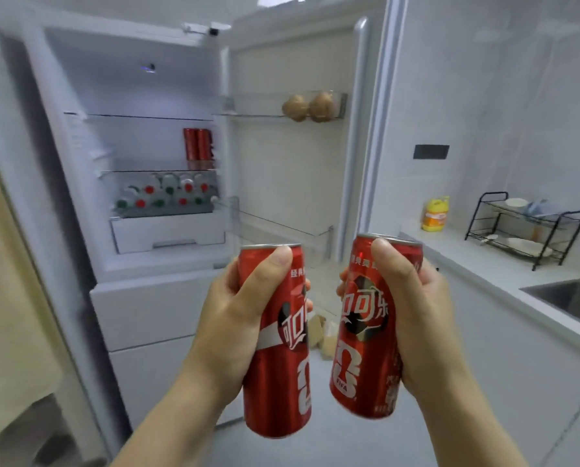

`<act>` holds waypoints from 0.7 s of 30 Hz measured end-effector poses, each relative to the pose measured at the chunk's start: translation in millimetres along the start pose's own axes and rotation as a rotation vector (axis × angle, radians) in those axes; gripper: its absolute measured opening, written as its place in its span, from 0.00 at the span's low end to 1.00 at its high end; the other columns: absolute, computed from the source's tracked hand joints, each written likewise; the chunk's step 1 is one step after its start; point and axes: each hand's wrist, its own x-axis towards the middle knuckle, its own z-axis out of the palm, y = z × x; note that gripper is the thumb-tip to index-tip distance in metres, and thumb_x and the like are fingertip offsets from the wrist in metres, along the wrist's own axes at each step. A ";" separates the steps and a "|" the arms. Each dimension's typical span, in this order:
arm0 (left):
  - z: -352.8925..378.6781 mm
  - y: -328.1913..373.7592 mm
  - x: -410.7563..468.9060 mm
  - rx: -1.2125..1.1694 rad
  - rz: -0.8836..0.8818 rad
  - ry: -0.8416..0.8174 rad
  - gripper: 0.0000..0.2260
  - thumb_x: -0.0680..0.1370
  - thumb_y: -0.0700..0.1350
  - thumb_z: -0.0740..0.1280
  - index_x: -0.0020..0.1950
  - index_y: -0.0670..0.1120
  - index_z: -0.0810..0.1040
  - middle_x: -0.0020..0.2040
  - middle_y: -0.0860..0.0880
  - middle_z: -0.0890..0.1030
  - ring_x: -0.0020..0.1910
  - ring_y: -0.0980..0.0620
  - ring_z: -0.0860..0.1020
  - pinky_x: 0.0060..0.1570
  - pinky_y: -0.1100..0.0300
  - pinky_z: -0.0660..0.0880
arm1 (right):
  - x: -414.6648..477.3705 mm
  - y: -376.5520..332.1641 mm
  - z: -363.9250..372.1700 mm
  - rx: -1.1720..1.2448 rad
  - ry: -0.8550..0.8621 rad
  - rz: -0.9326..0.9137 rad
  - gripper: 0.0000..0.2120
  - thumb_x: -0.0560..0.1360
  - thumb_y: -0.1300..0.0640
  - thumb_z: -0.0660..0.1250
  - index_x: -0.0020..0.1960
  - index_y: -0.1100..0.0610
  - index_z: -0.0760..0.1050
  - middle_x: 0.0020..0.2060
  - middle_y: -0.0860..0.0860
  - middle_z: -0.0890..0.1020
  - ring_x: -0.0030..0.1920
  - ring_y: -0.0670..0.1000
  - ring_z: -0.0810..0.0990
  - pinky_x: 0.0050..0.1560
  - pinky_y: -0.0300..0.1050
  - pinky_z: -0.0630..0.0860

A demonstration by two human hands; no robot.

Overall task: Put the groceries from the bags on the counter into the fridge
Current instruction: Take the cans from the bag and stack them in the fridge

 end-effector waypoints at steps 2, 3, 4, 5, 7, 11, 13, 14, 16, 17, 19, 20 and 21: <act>-24.0 9.5 -3.3 0.023 0.031 0.064 0.28 0.61 0.63 0.69 0.52 0.44 0.79 0.43 0.44 0.85 0.41 0.45 0.84 0.37 0.59 0.79 | 3.1 0.5 27.9 0.010 -0.056 0.000 0.28 0.59 0.34 0.68 0.50 0.52 0.78 0.41 0.53 0.85 0.40 0.54 0.86 0.41 0.49 0.81; -36.3 14.4 -5.3 0.029 0.045 0.092 0.28 0.61 0.63 0.69 0.51 0.44 0.80 0.43 0.44 0.85 0.41 0.45 0.84 0.38 0.59 0.79 | 3.7 0.4 41.9 0.019 -0.081 -0.003 0.27 0.58 0.34 0.68 0.50 0.51 0.77 0.41 0.53 0.85 0.40 0.54 0.86 0.41 0.50 0.81; -49.2 19.5 -7.3 0.033 0.061 0.117 0.26 0.62 0.63 0.69 0.50 0.45 0.80 0.43 0.44 0.85 0.41 0.45 0.84 0.38 0.59 0.79 | 3.9 0.0 56.2 0.028 -0.106 -0.009 0.26 0.58 0.34 0.68 0.49 0.50 0.77 0.41 0.53 0.85 0.40 0.54 0.86 0.41 0.50 0.82; -61.9 25.3 -9.5 0.037 0.076 0.139 0.25 0.62 0.63 0.69 0.49 0.45 0.81 0.43 0.44 0.85 0.41 0.45 0.84 0.38 0.59 0.79 | 3.7 -0.8 70.6 0.034 -0.130 -0.020 0.26 0.59 0.34 0.68 0.49 0.50 0.77 0.41 0.53 0.85 0.41 0.53 0.86 0.40 0.48 0.81; -88.0 37.1 -13.4 0.045 0.097 0.175 0.22 0.63 0.61 0.71 0.47 0.47 0.81 0.43 0.44 0.85 0.40 0.46 0.84 0.38 0.59 0.79 | 2.3 -3.3 100.0 0.047 -0.176 -0.043 0.25 0.59 0.34 0.67 0.48 0.49 0.77 0.40 0.52 0.85 0.40 0.53 0.85 0.40 0.45 0.81; -139.7 57.1 -20.4 0.059 0.136 0.224 0.17 0.67 0.58 0.67 0.47 0.47 0.81 0.42 0.45 0.85 0.39 0.47 0.84 0.37 0.60 0.79 | -4.9 -6.8 157.2 0.077 -0.236 -0.065 0.20 0.59 0.35 0.68 0.44 0.47 0.79 0.39 0.52 0.85 0.39 0.52 0.85 0.35 0.40 0.80; -163.7 64.3 -24.0 0.074 0.144 0.231 0.18 0.67 0.58 0.66 0.49 0.47 0.80 0.42 0.45 0.85 0.39 0.47 0.84 0.37 0.60 0.79 | -8.3 -5.8 181.9 0.088 -0.243 -0.067 0.20 0.59 0.35 0.68 0.43 0.47 0.79 0.38 0.52 0.85 0.39 0.52 0.85 0.35 0.39 0.80; -175.6 66.8 -25.9 0.081 0.144 0.234 0.19 0.67 0.59 0.66 0.50 0.46 0.80 0.42 0.45 0.85 0.40 0.47 0.84 0.37 0.60 0.79 | -10.0 -5.3 193.7 0.092 -0.245 -0.068 0.20 0.59 0.35 0.68 0.44 0.47 0.79 0.38 0.52 0.85 0.38 0.52 0.85 0.35 0.39 0.80; -198.1 70.5 -28.2 0.087 0.142 0.247 0.19 0.67 0.59 0.67 0.50 0.47 0.80 0.42 0.45 0.85 0.40 0.46 0.84 0.36 0.60 0.79 | -12.6 -4.2 215.5 0.088 -0.254 -0.066 0.23 0.58 0.34 0.68 0.45 0.49 0.78 0.39 0.52 0.85 0.38 0.52 0.85 0.36 0.40 0.80; -208.6 71.8 -28.3 0.086 0.142 0.252 0.19 0.67 0.59 0.67 0.49 0.47 0.80 0.42 0.45 0.85 0.40 0.46 0.84 0.36 0.60 0.79 | -13.4 -3.1 225.6 0.085 -0.261 -0.064 0.25 0.58 0.34 0.68 0.46 0.50 0.78 0.39 0.53 0.85 0.38 0.53 0.85 0.36 0.41 0.80; -226.4 73.3 -26.2 0.080 0.138 0.259 0.18 0.66 0.59 0.67 0.48 0.48 0.80 0.43 0.45 0.85 0.40 0.46 0.84 0.36 0.60 0.79 | -14.0 -0.1 243.1 0.084 -0.274 -0.060 0.25 0.58 0.34 0.68 0.46 0.51 0.77 0.39 0.54 0.85 0.38 0.53 0.85 0.37 0.42 0.80; -234.0 73.8 -24.2 0.075 0.136 0.265 0.19 0.65 0.59 0.68 0.49 0.48 0.80 0.43 0.45 0.85 0.40 0.45 0.84 0.37 0.60 0.79 | -13.1 1.7 250.9 0.082 -0.281 -0.058 0.24 0.58 0.34 0.68 0.45 0.50 0.77 0.39 0.53 0.85 0.38 0.53 0.85 0.36 0.42 0.80; -240.8 73.9 -21.8 0.069 0.132 0.270 0.20 0.65 0.60 0.68 0.49 0.48 0.80 0.43 0.45 0.85 0.40 0.45 0.84 0.37 0.60 0.79 | -11.5 3.9 258.0 0.079 -0.289 -0.053 0.23 0.58 0.34 0.68 0.45 0.49 0.77 0.39 0.52 0.85 0.38 0.53 0.85 0.36 0.41 0.81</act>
